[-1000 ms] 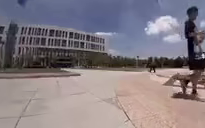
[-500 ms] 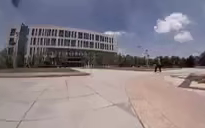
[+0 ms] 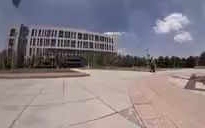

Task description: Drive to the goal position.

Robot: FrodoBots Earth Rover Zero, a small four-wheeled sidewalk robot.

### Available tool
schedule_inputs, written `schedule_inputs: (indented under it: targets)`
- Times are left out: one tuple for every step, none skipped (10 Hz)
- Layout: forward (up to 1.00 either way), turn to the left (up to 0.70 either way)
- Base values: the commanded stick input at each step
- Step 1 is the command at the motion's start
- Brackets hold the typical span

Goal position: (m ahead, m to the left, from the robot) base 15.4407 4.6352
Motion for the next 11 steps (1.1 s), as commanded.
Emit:
schedule_inputs:
  targets:
    - [0.5,-0.5]
    - [0.5,-0.5]
    - [0.5,-0.35]
    - [0.5,0.0]
    - [0.5,0.0]
    - [0.5,0.0]
    - [0.5,0.0]
    - [0.5,0.0]
    - [0.5,0.0]
    - [0.5,0.0]
    - [0.5,0.0]
